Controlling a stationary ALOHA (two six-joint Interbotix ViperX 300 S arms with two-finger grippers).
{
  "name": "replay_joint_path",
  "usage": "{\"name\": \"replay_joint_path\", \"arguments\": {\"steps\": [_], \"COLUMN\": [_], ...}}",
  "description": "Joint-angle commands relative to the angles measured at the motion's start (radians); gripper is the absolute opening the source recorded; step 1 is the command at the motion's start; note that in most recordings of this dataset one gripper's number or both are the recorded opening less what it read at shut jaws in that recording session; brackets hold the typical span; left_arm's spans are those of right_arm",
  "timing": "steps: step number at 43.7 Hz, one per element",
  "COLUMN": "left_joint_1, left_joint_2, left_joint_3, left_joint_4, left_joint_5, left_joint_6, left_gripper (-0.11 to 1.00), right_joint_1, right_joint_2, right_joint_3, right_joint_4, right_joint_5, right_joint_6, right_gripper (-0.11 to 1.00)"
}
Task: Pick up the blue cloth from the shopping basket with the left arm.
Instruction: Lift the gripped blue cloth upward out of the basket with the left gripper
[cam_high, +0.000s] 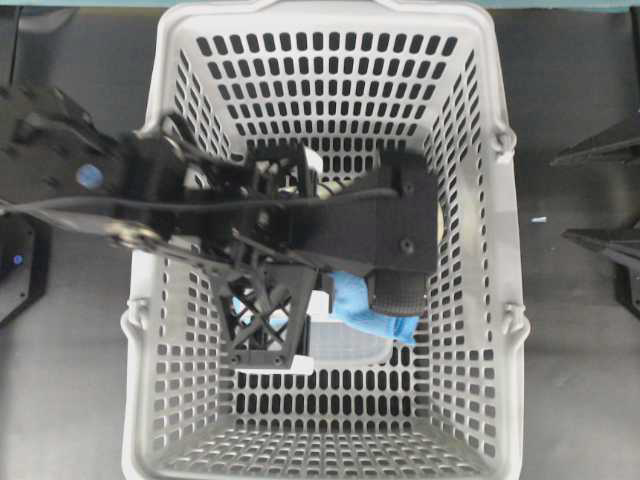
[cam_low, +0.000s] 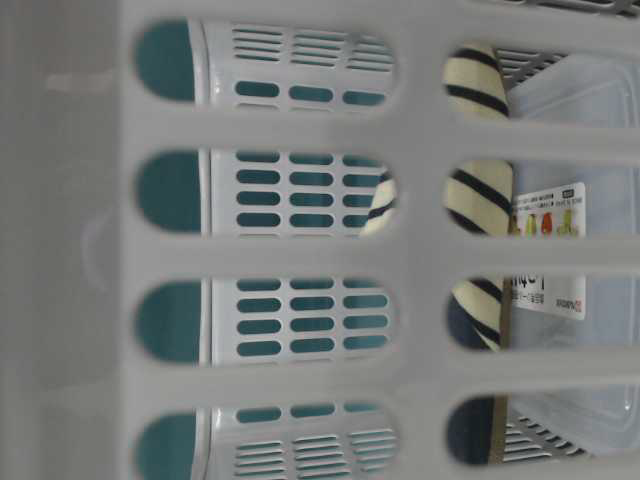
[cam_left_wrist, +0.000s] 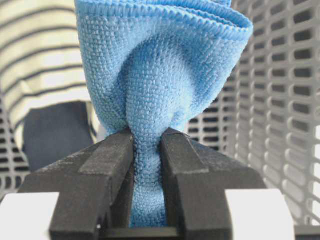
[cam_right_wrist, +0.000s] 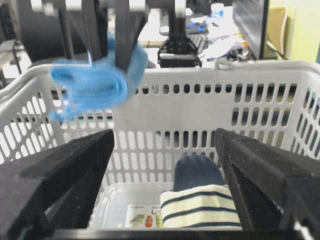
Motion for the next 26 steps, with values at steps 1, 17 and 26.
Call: {"name": "replay_joint_path", "arguments": {"steps": [1, 17, 26], "left_joint_1": [-0.003, -0.002, -0.003], "left_joint_2": [-0.025, -0.025, -0.023], "left_joint_3": [-0.028, -0.009, -0.006], "left_joint_4": [0.005, 0.005, 0.005], "left_joint_5": [0.002, 0.003, 0.003], "left_joint_6": [0.002, -0.002, -0.002], "left_gripper": [0.13, 0.13, 0.13], "right_joint_1": [0.002, 0.002, 0.000], "right_joint_2": [0.005, 0.003, 0.003], "right_joint_3": [-0.011, -0.008, -0.006], "right_joint_4": [0.003, 0.003, 0.003], "right_joint_5": [-0.012, -0.014, -0.014], "right_joint_6": [0.000, 0.002, 0.002], "right_gripper": [0.79, 0.79, 0.79]}}
